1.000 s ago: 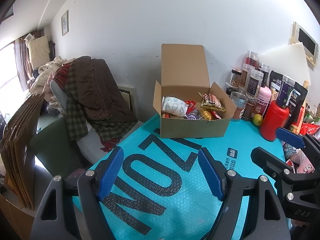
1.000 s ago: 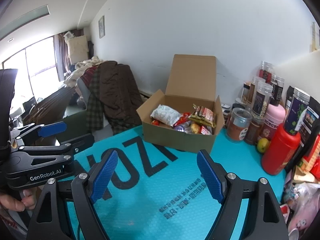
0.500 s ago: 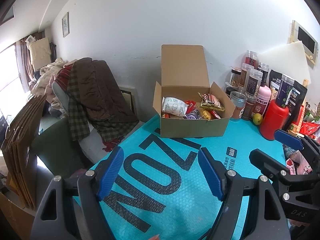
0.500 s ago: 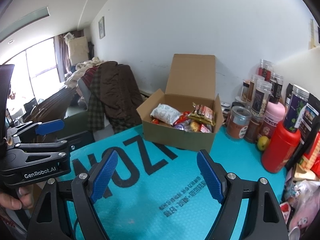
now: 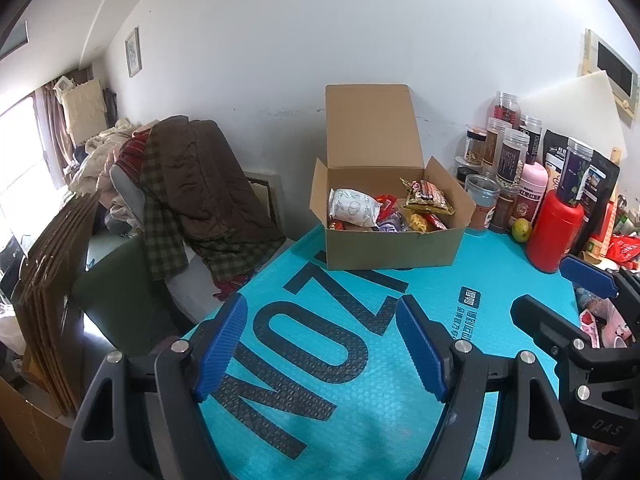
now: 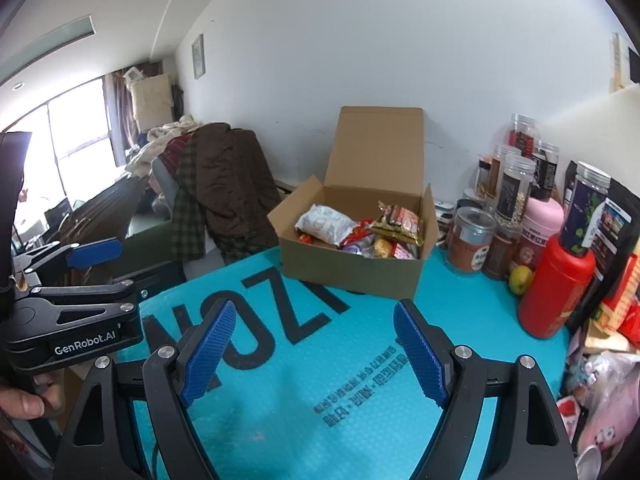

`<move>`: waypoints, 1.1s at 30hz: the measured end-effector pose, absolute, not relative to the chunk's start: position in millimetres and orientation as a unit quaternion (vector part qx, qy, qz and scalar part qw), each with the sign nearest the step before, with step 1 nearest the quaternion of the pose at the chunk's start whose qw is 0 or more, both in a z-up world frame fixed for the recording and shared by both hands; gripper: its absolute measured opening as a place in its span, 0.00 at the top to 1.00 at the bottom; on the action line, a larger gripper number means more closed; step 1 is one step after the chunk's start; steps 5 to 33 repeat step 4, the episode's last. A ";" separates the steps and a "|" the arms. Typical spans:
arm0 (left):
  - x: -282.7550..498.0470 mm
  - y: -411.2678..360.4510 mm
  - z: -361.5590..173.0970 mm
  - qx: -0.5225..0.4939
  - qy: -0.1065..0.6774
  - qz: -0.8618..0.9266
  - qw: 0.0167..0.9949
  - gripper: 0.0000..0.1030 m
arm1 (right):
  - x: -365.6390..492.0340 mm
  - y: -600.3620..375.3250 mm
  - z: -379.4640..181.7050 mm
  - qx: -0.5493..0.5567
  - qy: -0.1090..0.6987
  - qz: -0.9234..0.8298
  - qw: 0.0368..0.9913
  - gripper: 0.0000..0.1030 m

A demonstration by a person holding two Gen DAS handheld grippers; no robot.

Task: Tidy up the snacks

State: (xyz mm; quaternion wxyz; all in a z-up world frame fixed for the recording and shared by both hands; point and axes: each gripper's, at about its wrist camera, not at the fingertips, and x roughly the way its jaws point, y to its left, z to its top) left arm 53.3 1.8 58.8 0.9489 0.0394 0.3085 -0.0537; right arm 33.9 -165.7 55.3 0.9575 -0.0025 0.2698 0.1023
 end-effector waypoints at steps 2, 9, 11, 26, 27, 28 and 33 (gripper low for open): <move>53.0 1.8 58.5 0.038 0.309 -0.057 0.949 0.25 | 33.1 -166.5 54.9 -0.002 0.270 0.102 0.957 0.20; 52.8 1.9 57.9 0.036 0.311 -0.061 0.948 0.25 | 31.7 -166.3 54.9 -0.002 0.270 0.101 0.958 0.20; 52.8 1.9 57.9 0.036 0.311 -0.061 0.948 0.25 | 31.7 -166.3 54.9 -0.002 0.270 0.101 0.958 0.20; 52.8 1.9 57.9 0.036 0.311 -0.061 0.948 0.25 | 31.7 -166.3 54.9 -0.002 0.270 0.101 0.958 0.20; 52.8 1.9 57.9 0.036 0.311 -0.061 0.948 0.25 | 31.7 -166.3 54.9 -0.002 0.270 0.101 0.958 0.20; 52.8 1.9 57.9 0.036 0.311 -0.061 0.948 0.25 | 31.7 -166.3 54.9 -0.002 0.270 0.101 0.958 0.20; 52.8 1.9 57.9 0.036 0.311 -0.061 0.948 0.25 | 31.7 -166.3 54.9 -0.002 0.270 0.101 0.958 0.20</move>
